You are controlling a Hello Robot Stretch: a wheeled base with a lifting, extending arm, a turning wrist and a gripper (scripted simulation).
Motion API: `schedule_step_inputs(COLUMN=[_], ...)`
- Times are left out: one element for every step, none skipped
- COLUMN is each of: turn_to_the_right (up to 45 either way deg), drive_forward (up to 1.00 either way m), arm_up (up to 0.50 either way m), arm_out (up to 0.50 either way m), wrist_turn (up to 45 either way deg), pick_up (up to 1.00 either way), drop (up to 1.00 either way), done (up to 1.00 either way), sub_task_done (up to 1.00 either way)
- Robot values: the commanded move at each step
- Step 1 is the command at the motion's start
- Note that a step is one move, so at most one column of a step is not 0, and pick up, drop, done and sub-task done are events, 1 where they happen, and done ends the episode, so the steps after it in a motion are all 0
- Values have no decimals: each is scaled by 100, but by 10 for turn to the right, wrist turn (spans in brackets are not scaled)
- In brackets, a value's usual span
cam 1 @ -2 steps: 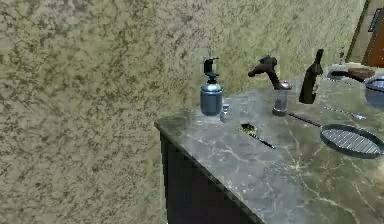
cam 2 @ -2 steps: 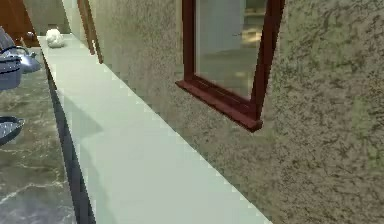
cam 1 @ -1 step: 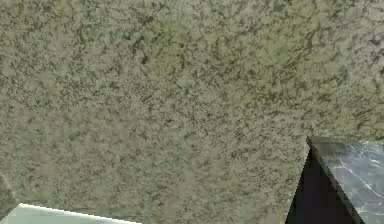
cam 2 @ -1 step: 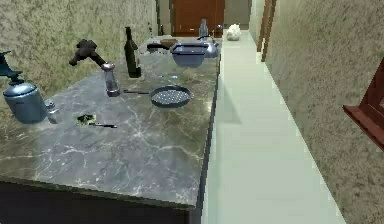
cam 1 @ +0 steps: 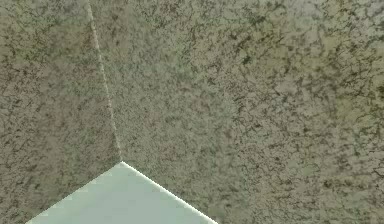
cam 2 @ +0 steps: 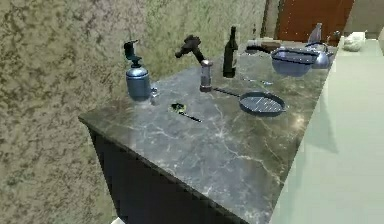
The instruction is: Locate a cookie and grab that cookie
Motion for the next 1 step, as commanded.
schedule_step_inputs(turn_to_the_right=[-30], drive_forward=[0], arm_up=[0], arm_out=[0], wrist_turn=[0], pick_up=[0], drop=[0], done=[0], sub_task_done=[0])
